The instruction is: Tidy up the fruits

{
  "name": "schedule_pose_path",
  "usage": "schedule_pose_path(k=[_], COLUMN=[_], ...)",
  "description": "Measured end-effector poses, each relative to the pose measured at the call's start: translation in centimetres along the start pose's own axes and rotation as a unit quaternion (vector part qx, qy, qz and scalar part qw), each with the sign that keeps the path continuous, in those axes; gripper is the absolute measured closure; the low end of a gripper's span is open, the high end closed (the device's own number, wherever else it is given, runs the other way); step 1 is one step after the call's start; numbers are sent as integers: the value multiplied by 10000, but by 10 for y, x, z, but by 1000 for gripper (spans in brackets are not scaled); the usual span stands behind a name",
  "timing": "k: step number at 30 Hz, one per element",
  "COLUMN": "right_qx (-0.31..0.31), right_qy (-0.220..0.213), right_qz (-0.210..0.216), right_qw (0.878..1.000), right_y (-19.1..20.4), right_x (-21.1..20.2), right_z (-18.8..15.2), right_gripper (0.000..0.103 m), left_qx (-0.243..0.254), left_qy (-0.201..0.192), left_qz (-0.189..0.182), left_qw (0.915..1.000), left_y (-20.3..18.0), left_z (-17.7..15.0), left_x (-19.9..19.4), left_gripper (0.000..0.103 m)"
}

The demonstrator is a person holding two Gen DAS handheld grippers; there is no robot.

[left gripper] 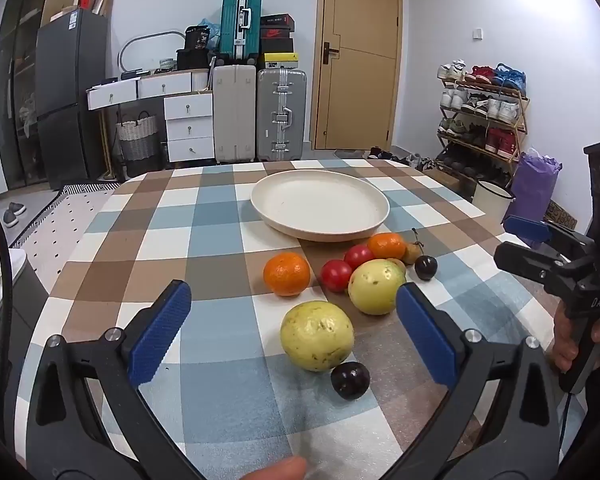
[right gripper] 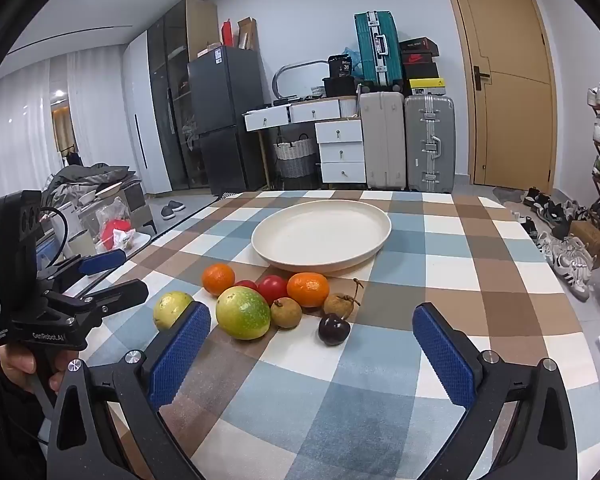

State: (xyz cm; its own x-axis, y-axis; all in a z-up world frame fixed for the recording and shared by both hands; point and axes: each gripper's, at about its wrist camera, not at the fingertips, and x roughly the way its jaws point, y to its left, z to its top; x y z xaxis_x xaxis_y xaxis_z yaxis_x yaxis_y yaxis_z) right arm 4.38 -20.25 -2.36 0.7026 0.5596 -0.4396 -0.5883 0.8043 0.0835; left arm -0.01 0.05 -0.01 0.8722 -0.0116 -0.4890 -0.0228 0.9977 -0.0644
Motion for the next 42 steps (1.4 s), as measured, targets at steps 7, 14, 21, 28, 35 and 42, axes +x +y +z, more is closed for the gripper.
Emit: schedule_pose_path(k=[7,14,21,28,35,42], right_qx=[-77,-291,-306,-316,-314,-311], right_qy=[9,-11,-42,-40,-40,-24], right_qz=[-18,-51,-72,-69,-70,-59], right_qw=[10000,9996,9995,9995,9995,9995], right_y=[2,12,12,13,14,14], right_x=[0,-2,-2,-2,-2,-2], right_z=[0,-1,-2,-3,-3,-3], right_gripper=[0,0,0,0,0,0], left_qx=[122,14,-6,-12,-10,-21], left_qy=[-39,4,16,13,11,17], left_qz=[-17,18,-1,-3,-1,-6], left_qw=[9999,10000,10000,10000,10000,10000], left_y=[-3,0,0,1,1,1], left_z=[0,0,0,0,0,0], left_x=[-2,-1,0,0,-1,0], left_gripper=[1,1,1,1,1,1])
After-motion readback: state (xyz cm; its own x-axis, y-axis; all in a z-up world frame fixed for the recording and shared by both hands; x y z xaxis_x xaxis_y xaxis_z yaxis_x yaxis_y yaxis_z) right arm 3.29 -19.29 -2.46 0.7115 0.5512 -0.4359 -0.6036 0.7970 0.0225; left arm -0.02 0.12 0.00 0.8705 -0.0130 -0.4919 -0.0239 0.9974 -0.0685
